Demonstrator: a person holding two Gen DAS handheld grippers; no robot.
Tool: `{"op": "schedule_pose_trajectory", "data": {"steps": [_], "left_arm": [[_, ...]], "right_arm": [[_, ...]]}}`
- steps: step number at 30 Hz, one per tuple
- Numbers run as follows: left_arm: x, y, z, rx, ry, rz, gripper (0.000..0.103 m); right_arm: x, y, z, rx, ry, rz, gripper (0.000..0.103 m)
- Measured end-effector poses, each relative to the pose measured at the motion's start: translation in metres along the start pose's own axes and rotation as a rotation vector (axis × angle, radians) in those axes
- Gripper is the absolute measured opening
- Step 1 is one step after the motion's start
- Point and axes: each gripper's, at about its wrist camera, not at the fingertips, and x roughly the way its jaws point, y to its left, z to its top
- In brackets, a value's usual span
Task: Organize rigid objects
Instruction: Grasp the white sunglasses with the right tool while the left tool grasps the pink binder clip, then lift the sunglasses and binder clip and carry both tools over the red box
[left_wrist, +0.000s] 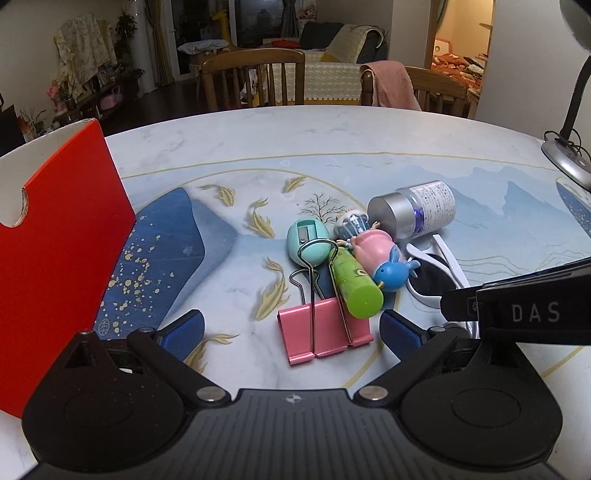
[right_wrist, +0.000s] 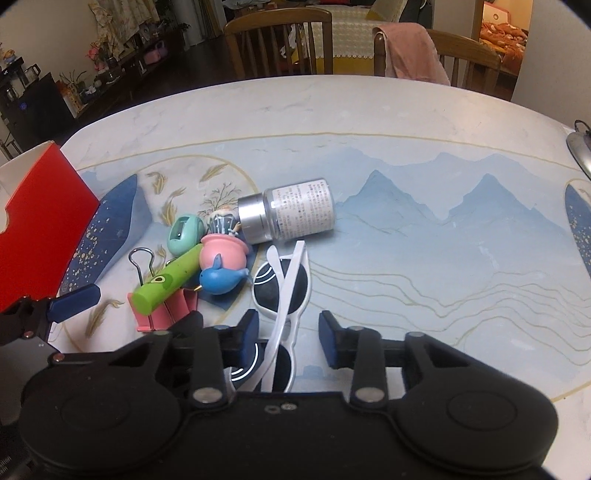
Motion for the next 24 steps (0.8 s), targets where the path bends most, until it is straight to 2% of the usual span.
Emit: {"op": "schedule_pose_trajectory", "data": {"steps": [3, 8, 10, 12, 24], "left_arm": [[0.004, 0.000, 0.000, -0.008, 0.026, -0.019, 0.085], [0.002, -0.004, 0.001, 0.008, 0.028, -0.033, 0.074], [0.001, -0.005, 0.002, 0.009, 0.030, -0.036, 0.062], [0.000, -0.003, 0.004, 0.006, 0.031, -0.044, 0.056], [-0.014, 0.014, -0.004, -0.001, 0.092, -0.104, 0.055]], "right_arm": [[0.003, 0.002, 0.001, -0.001, 0.006, 0.002, 0.021], [0.006, 0.002, 0.001, 0.002, 0.012, -0.002, 0.014], [0.006, 0.002, 0.001, 0.003, 0.012, -0.004, 0.006], [0.006, 0.002, 0.001, 0.002, 0.011, -0.011, 0.005], [-0.014, -0.007, -0.015, 0.033, -0.008, 0.002, 0.004]]}}
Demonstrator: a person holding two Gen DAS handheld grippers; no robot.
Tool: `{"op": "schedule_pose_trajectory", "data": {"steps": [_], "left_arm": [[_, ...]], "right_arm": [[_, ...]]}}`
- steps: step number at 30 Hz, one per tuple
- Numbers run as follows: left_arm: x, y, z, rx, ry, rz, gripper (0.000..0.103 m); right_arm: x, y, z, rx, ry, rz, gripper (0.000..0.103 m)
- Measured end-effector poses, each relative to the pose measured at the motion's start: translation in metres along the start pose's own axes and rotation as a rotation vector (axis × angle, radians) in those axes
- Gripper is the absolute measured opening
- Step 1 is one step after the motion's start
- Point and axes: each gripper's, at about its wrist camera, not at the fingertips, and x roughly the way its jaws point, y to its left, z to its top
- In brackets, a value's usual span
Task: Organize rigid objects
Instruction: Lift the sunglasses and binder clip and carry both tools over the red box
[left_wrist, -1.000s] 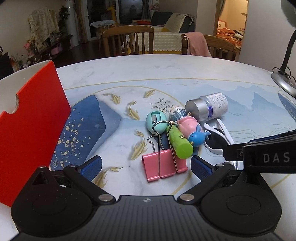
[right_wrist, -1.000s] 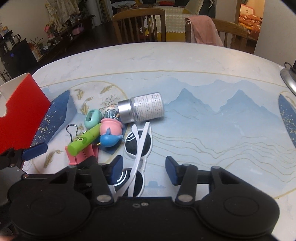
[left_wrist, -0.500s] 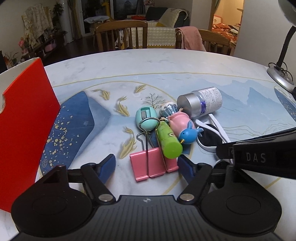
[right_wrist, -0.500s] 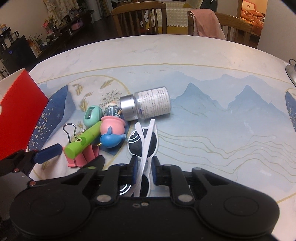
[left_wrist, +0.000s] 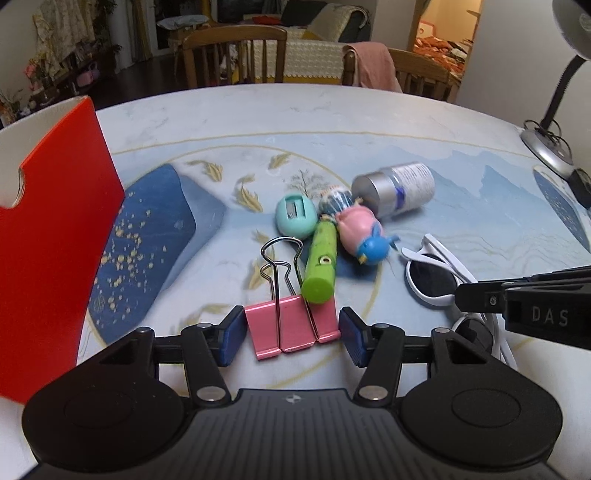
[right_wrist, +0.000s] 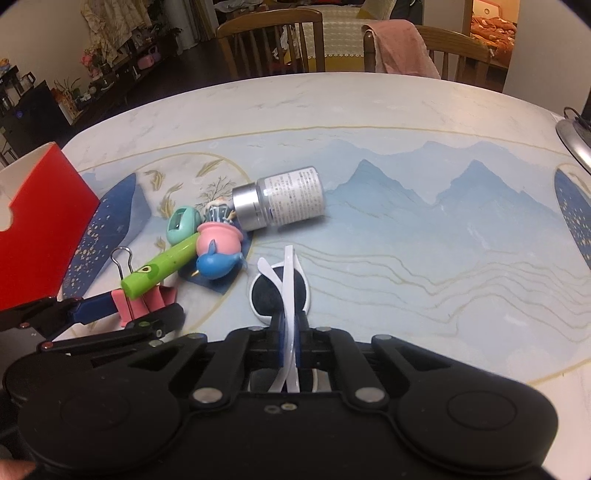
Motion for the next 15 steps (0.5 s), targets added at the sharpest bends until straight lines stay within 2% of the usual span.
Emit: {"op": "schedule_pose_trajectory", "data": {"steps": [15], "left_arm": [[-0.045, 0.035, -0.031, -0.028, 0.034, -0.042, 0.055]], "right_arm": [[-0.052, 0.001, -0.041, 0.054, -0.010, 0.091, 0.004]]}}
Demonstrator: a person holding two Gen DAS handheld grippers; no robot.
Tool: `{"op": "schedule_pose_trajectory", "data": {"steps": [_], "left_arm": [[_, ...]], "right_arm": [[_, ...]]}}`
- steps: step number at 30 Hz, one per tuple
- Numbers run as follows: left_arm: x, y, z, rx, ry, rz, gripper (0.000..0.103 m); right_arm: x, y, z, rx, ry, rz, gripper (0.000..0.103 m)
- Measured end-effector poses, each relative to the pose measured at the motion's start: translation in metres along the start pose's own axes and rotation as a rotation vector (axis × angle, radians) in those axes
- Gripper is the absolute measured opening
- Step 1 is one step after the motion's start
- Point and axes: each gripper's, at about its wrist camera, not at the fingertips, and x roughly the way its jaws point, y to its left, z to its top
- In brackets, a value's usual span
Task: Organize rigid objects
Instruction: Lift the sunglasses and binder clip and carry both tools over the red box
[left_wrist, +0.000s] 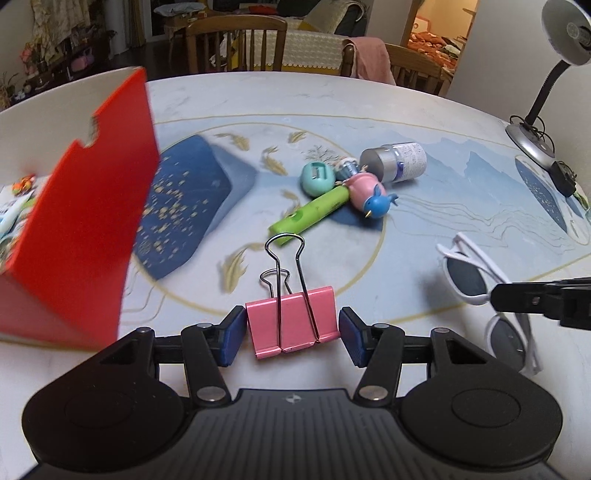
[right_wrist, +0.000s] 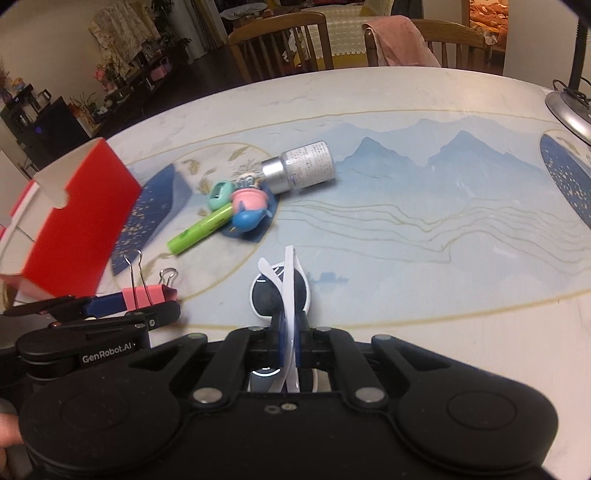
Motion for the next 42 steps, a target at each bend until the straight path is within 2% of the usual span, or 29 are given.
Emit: {"op": "schedule_pose_trajectory", "data": {"steps": [13, 23, 31, 42], "left_arm": [[-0.064, 0.031, -0.007, -0.032, -0.021, -0.057, 0.055], [-0.107, 0.072, 0.008, -0.026, -0.091, -0.063, 0.055], [-0.130, 0.124, 0.023, -0.035, -0.142, -0.053, 0.055], [-0.145, 0.202, 0.039, -0.024, -0.165, -0.019, 0.055]], "right_arm": [[-0.044, 0.035, -0.012, -0.006, -0.048, 0.078, 0.004], [-0.061, 0.087, -0.001, -0.054, -0.102, 0.100, 0.005], [-0.065, 0.136, 0.010, -0.082, -0.146, 0.120, 0.005], [-0.050, 0.200, 0.025, -0.102, -0.173, 0.127, 0.005]]}}
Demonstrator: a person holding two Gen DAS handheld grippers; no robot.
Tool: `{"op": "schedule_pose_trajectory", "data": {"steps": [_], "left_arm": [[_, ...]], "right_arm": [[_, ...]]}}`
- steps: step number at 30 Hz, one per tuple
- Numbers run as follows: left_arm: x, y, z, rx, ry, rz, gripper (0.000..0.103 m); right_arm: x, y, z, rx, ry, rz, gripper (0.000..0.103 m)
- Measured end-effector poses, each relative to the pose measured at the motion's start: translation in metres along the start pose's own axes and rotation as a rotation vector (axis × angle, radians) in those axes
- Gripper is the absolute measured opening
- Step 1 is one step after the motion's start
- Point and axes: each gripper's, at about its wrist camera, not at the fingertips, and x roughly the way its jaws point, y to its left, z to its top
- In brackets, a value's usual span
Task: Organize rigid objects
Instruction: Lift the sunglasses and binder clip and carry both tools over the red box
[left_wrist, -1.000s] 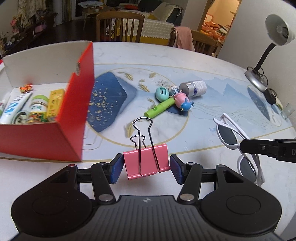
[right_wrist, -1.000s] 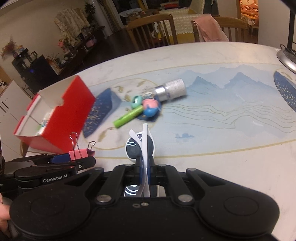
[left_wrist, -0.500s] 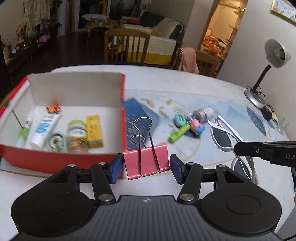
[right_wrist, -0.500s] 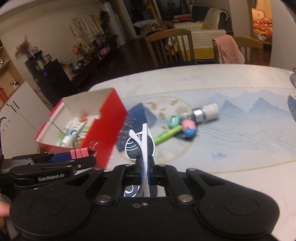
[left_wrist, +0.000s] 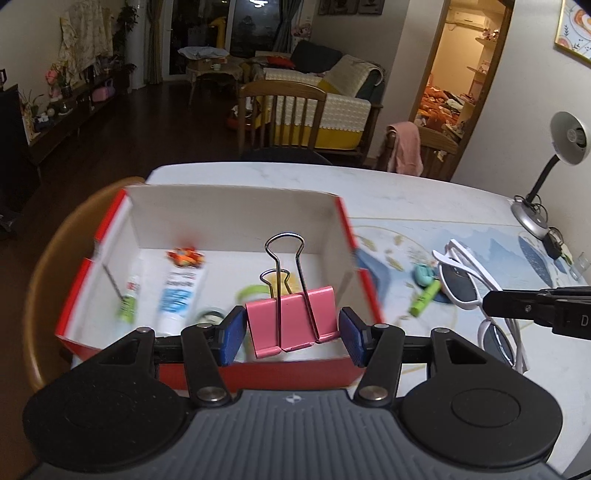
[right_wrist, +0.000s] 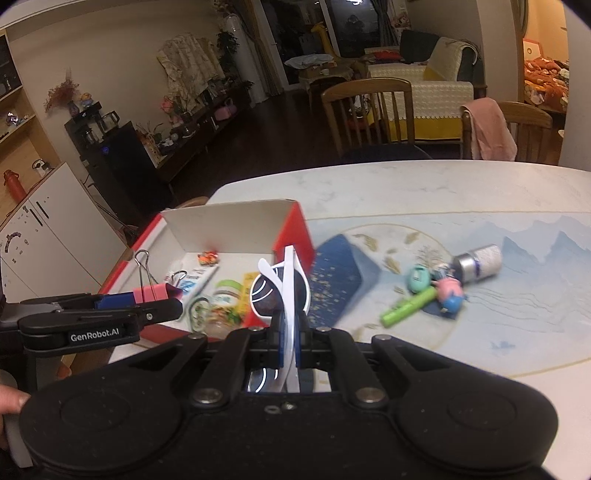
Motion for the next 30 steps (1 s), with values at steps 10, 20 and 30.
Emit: {"op": "schedule_pose_trajectory", "data": {"steps": [10, 20, 30], "left_arm": [[0.017, 0.062, 0.021, 0.049, 0.023, 0.041, 0.055], [0.069, 0.095, 0.040, 0.138, 0.117, 0.080, 0.055], [0.114, 0.093, 0.049, 0.251, 0.205, 0.069, 0.055]], "right_arm": [[0.042, 0.053, 0.018, -0.035, -0.010, -0.014, 0.005], [0.114, 0.083, 0.036, -0.094, 0.044, -0.076, 0.005], [0.184, 0.089, 0.047, -0.137, 0.135, -0.143, 0.004]]}}
